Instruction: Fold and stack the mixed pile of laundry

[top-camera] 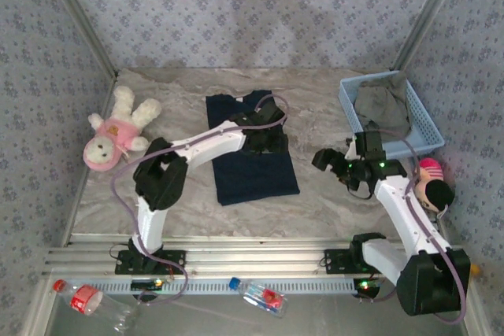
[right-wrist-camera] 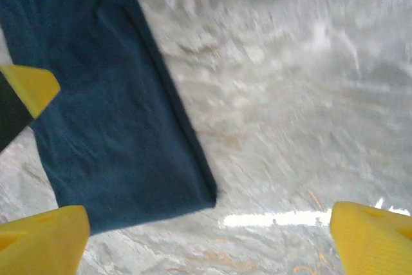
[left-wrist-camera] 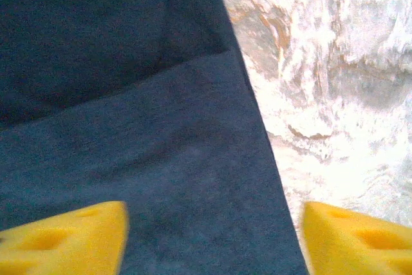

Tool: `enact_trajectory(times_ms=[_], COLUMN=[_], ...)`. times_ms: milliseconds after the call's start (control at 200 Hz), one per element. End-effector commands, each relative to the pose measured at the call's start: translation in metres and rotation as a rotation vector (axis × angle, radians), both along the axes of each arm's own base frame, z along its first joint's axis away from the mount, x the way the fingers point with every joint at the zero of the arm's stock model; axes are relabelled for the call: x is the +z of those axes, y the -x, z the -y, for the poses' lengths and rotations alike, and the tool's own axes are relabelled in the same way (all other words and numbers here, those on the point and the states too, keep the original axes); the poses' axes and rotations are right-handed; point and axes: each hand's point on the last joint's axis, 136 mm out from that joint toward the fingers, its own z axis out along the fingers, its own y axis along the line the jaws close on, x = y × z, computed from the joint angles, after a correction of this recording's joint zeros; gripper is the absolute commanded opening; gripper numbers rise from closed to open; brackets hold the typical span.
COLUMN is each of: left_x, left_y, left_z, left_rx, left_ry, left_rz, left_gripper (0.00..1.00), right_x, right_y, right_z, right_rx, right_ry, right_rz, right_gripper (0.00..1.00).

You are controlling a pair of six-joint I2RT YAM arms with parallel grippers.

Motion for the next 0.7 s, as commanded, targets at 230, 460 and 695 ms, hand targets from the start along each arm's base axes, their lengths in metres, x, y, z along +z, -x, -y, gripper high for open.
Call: enact_trajectory(times_ms=[230, 460, 695], left_x=[-0.050, -0.078, -0.096], left_y=[0.012, 0.021, 0.027], left_z=[0.021, 0.011, 0.000], left_rx=[-0.124, -0.101, -0.062], left_ry=[-0.037, -0.072, -0.107], left_rz=[-0.120, -0.178, -0.210], left_gripper=[0.00, 0.00, 0.00], right_x=[-0.057, -0.069, -0.077], right_y=[0.039, 0.032, 0.012], right_z=[-0.044, -0.068, -0.090], right_rx=[0.038, 0.074, 0.105], right_ry=[-0.124, -0.105, -0.091], right_rz=[-0.156, -0.181, -0.214], right_gripper=[0.68, 0.55, 0.51])
